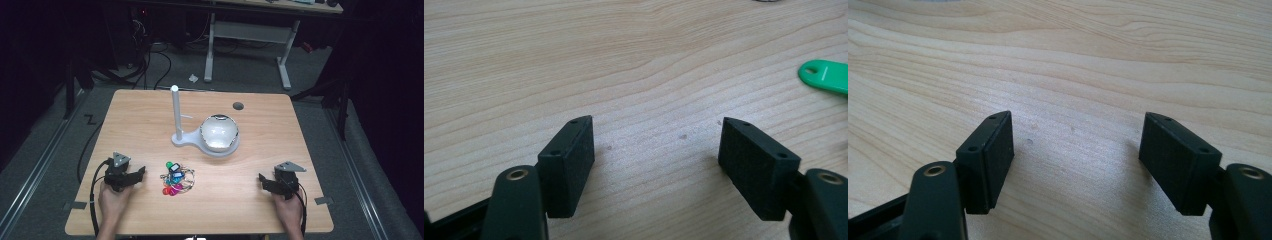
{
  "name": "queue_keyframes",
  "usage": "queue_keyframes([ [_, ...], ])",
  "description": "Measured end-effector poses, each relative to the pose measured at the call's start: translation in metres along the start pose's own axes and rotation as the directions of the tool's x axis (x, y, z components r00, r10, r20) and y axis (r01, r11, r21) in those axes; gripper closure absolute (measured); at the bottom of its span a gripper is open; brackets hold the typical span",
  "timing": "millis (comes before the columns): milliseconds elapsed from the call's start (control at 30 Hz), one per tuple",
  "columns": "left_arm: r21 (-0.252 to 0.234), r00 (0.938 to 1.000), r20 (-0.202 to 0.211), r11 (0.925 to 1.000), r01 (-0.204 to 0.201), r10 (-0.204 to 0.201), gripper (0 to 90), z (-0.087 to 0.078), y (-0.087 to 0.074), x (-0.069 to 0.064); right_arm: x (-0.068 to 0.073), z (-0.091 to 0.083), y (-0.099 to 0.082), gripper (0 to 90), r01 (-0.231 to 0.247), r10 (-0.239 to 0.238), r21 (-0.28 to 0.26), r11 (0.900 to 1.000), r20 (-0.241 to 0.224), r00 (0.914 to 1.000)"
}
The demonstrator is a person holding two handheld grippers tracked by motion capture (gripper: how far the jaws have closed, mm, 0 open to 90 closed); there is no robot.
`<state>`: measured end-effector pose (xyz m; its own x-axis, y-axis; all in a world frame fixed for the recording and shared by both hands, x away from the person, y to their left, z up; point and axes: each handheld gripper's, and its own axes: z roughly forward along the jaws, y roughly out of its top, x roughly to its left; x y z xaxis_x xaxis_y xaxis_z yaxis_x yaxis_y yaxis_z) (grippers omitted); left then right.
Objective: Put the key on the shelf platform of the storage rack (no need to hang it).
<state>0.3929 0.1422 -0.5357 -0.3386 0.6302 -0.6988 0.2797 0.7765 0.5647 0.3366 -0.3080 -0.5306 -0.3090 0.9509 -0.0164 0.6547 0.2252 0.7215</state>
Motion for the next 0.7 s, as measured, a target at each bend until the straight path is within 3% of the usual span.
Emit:
queue_keyframes([
  [300,0.006,0.9998,-0.010,0.9998,0.019,-0.018,29.8,-0.0004,-0.0001,-0.0013,0.0000,0.0001,0.0000,30.2,0.000,0.000,-0.001,1.0000,0.001,1.0000],
  [400,0.008,1.0000,-0.001,1.0000,0.002,-0.002,28.7,-0.0001,-0.0003,-0.0005,0.0000,0.0001,0.0000,30.2,0.000,0.000,-0.001,1.0000,0.000,1.0000],
  [700,0.002,1.0000,-0.001,1.0000,0.002,-0.002,31.3,0.0004,-0.0009,-0.0013,0.0000,0.0001,0.0001,30.2,0.000,0.000,0.000,1.0000,0.000,1.0000],
])
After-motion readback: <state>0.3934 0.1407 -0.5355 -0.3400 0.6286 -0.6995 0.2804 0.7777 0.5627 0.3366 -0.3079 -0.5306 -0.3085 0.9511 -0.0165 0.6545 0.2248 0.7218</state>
